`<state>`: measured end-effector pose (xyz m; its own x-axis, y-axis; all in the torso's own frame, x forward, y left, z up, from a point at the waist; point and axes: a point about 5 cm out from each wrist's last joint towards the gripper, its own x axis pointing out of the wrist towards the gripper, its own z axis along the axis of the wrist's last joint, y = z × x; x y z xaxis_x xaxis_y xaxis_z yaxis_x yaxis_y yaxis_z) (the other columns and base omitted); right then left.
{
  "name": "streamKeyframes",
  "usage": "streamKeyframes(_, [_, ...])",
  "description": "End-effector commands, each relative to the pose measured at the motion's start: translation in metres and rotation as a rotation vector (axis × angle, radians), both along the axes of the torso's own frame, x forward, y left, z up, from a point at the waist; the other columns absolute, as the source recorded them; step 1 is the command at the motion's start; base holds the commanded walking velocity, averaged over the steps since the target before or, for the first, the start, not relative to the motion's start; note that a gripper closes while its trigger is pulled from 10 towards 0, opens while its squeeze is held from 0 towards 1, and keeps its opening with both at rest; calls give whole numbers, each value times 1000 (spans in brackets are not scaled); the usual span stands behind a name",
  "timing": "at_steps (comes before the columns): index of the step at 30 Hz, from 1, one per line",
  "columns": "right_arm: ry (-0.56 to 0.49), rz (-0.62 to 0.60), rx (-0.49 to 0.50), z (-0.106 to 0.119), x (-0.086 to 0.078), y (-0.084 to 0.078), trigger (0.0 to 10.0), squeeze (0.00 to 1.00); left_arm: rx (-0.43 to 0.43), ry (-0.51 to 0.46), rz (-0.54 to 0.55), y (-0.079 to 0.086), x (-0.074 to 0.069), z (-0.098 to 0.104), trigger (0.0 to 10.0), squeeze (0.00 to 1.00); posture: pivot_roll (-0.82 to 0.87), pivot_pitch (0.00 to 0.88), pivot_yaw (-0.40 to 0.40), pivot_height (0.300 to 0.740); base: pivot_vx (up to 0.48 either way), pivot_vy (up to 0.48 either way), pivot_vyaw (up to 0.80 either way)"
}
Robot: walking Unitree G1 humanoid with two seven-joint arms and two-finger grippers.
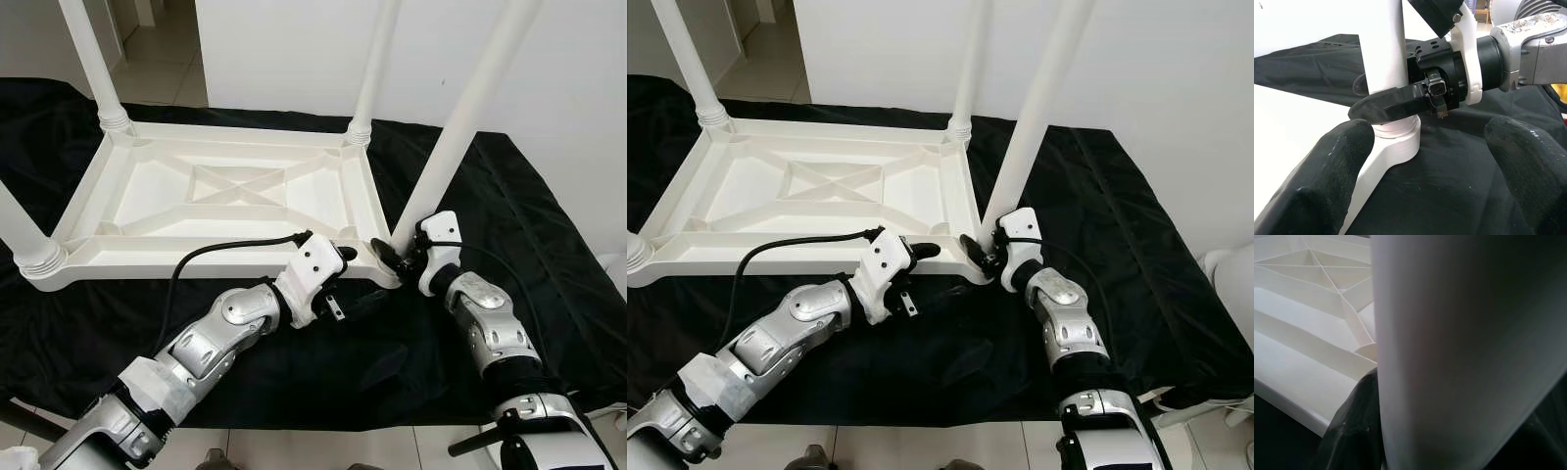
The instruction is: Building children table
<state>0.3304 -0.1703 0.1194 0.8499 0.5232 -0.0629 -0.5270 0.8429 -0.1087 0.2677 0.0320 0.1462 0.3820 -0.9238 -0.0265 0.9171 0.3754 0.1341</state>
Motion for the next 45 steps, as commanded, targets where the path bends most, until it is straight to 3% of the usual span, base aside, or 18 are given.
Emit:
streamKeyframes(1, [55,21,-1,-12,-3,2,0,0,38,4,-243,-3,-10,2,10000,0,43,0,-64,740,0,0,0])
streamKeyframes(9, [48,-14,6,-14,-4,-2,0,0,41,4,-247,-3,-11,2,10000,0,38,0,-58,740,0,0,0])
streamKeyframes(10, [40,-42,11,-13,-4,-3,10000,0,40,4,-249,-3,-10,2,10000,0,37,0,-56,740,0,0,0])
streamKeyframes(13, [36,-76,35,-12,-3,-3,10000,0,41,3,-250,-3,-10,2,10000,0,36,0,-56,740,0,0,0])
streamKeyframes(16, [26,-210,90,-9,-3,5,10000,0,42,5,-251,-4,-11,1,10000,0,33,0,-55,740,0,0,0])
streamKeyframes(23, [19,-300,103,-7,-4,9,10000,0,43,6,-252,-4,-11,0,10000,0,30,0,-54,740,0,0,0])
streamKeyframes(26, [8,-476,142,-3,-6,21,10000,0,53,-4,-248,-4,-10,0,10000,0,28,0,-54,740,0,0,0])
streamKeyframes(30, [5,-607,152,-2,-9,23,10000,0,53,-12,-232,-5,-8,-1,10000,0,28,0,-58,740,0,0,0])
streamKeyframes(32, [5,-607,152,-2,-9,23,10000,0,53,-12,-232,-5,-8,-1,10000,0,28,0,-58,740,0,0,0])
streamKeyframes(34, [4,-744,156,-3,-12,25,10000,0,53,-16,-193,-5,-4,-1,10000,0,28,0,-61,740,0,0,0])
streamKeyframes(38, [11,-832,137,-4,-14,31,10000,0,59,-24,-130,-4,3,-2,10000,0,27,0,-61,740,0,0,0])
streamKeyframes(45, [1,-853,124,-3,-17,35,10000,0,46,-14,14,0,21,2,10000,0,29,0,-65,740,0,0,0])
